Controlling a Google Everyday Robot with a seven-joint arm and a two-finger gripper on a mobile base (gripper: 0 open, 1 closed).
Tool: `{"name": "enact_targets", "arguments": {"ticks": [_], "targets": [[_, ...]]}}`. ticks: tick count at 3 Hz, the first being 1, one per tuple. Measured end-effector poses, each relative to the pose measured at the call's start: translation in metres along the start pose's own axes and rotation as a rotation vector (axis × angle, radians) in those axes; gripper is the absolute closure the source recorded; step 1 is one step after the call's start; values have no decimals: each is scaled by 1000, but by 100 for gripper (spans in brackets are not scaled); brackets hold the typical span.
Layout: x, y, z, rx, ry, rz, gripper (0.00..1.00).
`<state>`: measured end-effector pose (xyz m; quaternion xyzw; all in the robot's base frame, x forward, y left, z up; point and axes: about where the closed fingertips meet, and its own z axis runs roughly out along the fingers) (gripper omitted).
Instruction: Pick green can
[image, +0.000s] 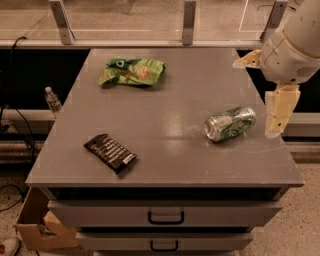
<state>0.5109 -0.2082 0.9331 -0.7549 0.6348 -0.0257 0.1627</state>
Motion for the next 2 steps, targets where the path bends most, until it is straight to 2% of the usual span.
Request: {"name": "enact_targets", "arguments": {"ticks": [1,2], "targets": [[7,-2,22,-40,-11,-113,0],[7,2,36,-58,-16,-176,0]]}}
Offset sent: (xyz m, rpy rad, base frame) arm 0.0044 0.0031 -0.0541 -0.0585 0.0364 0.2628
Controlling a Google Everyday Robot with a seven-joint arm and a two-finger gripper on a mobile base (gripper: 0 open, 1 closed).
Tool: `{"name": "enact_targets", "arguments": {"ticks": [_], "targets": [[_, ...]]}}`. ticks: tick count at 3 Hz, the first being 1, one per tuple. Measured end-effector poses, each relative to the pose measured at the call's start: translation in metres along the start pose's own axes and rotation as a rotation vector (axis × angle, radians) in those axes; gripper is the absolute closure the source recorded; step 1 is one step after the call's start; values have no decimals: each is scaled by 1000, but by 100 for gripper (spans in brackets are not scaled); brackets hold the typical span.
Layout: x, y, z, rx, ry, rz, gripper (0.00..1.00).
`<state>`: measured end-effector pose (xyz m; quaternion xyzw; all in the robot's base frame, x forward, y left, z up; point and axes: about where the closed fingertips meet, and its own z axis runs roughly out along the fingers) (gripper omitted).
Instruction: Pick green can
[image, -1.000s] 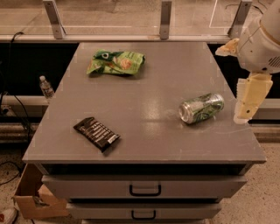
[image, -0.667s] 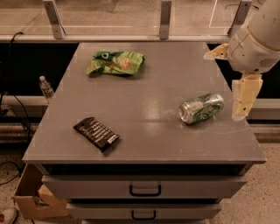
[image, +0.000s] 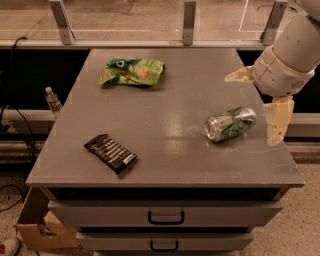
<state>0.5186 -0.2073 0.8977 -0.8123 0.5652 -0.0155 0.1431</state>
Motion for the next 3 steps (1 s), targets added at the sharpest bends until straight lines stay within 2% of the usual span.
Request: {"name": "enact_targets", "arguments": {"ticks": [1,3], "targets": [[-4,3,12,-12,-7,-34,0],[-6,2,42,-44,4,-39,0]]}}
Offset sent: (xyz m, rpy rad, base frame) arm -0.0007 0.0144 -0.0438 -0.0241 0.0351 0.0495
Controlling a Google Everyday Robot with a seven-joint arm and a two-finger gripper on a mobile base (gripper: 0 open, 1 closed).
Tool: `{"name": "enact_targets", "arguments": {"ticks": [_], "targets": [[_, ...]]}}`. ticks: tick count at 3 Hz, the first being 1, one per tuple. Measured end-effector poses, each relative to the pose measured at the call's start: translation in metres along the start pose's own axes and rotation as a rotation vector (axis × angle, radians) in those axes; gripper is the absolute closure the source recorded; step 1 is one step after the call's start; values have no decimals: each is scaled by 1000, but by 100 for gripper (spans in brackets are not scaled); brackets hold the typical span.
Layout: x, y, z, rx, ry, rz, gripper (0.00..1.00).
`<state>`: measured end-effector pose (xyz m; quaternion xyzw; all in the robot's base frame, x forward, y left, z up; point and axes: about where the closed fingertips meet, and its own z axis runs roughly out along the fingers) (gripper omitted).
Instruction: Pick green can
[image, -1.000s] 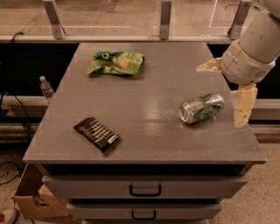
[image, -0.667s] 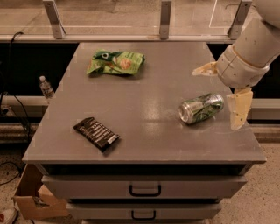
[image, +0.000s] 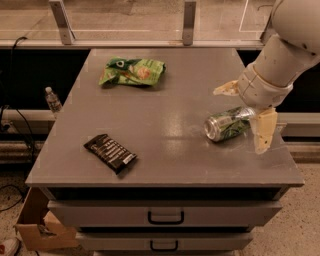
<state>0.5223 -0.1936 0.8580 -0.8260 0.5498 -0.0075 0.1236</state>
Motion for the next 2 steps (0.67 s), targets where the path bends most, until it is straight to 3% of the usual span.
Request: {"name": "enact_targets", "arguments": {"ticks": [1,2], "targets": [[2,-7,10,-16,11,8,18],[4,-11,17,-30,9,16,42]]}}
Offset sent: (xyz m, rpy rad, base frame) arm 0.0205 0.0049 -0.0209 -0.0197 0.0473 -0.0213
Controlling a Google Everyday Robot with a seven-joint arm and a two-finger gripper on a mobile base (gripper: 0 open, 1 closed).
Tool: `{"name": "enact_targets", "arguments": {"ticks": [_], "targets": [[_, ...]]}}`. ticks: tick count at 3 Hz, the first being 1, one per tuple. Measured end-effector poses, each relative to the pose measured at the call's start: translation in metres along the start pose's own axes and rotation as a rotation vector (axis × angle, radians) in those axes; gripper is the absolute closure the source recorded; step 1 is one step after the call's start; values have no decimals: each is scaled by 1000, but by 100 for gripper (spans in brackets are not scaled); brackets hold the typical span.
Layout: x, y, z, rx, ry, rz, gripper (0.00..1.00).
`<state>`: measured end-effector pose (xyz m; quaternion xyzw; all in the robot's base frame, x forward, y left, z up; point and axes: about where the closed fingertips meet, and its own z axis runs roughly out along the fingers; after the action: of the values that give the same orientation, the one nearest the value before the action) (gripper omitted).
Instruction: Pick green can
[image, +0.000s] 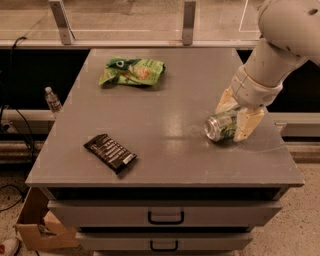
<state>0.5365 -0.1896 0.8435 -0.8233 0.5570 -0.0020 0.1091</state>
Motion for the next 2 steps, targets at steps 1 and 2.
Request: {"name": "enact_targets", "arguments": {"ticks": [1,2], "targets": [[2,-3,-1,1,4,15,65],[5,-10,-22,34,12,46,88]]}}
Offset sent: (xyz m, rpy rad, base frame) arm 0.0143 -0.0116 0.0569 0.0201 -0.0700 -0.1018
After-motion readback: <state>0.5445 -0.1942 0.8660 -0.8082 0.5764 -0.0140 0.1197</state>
